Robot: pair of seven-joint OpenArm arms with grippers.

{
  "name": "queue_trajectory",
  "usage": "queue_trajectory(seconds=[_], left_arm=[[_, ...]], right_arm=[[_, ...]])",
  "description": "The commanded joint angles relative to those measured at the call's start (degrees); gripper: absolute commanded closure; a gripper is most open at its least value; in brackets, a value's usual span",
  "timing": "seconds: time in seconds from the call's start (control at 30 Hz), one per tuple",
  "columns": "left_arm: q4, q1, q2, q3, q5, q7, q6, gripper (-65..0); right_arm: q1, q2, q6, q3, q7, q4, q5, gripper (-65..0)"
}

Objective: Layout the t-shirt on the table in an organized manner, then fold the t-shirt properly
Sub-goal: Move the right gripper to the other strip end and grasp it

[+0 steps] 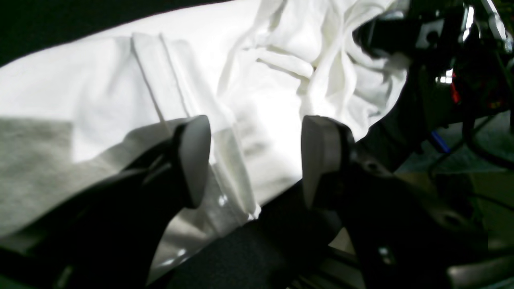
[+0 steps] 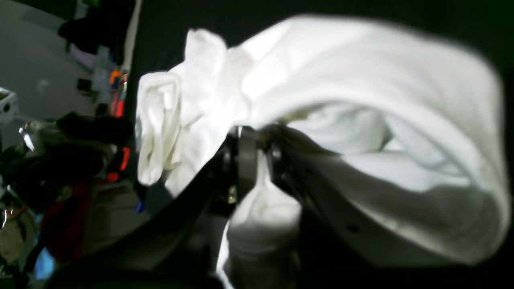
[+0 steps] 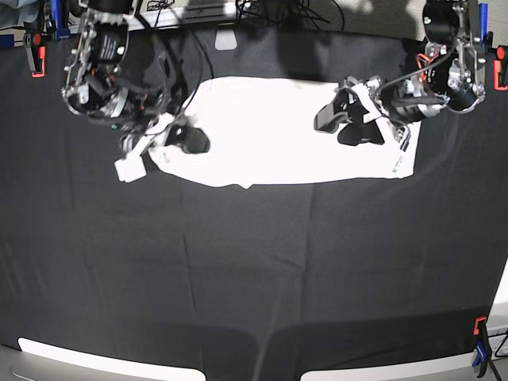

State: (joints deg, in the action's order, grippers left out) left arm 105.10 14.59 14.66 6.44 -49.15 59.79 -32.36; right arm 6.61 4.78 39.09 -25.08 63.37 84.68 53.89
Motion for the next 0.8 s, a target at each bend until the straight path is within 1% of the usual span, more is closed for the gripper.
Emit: queue_trajectory(seconds=[0.0,0.1,0.17,0.27,0.37,0.43,0.73,0.77], left_arm=[[1.03,-0.48,0.5,0.15,-1.33,-1.14,-0.22,-33.1],[1.03,-0.48,0.61,0.15,-1.31,-1.14,-0.24,-33.1],[1.03,-0.48,0.61,0.15,-1.33,-1.18,-0.24,-33.1],[1.03,-0.48,0.61,0.15,-1.33,-1.18,-0.24,-33.1],[1.03,-0.48,0.61,0.15,-1.33,-1.36,-0.24,-33.1],[1.03,-0.5,0.61,0.15,-1.36,-1.4,-0.24,-33.1],[1.03,-0.46,0.61,0.15,-1.36,-1.33,-0.22,-33.1],[1.03,-0.46,0.59,0.15,-1.36,-1.33,-0.24,-33.1]], right_arm=[[-1.62,0.66,0.91,-1.84,-0.85,0.81,0.11,0.0],[-4.26,0.7,0.91,-8.55,0.85,0.81,-4.02,0.0],[-5.84,1.7,0.91,-13.31,1.38,0.81,-6.08,0.0],[-5.95,5.97,0.91,-17.38,1.36,0.81,-4.59,0.0],[-5.92,10.58,0.91,-19.1,1.62,0.81,-4.59,0.0],[-5.75,12.2,0.91,-19.12,1.64,0.81,-4.39,0.0],[-1.97,11.3,0.91,-19.1,1.66,0.81,-4.57,0.0],[-1.31,11.3,0.91,-19.1,1.66,0.81,-5.2,-2.5]])
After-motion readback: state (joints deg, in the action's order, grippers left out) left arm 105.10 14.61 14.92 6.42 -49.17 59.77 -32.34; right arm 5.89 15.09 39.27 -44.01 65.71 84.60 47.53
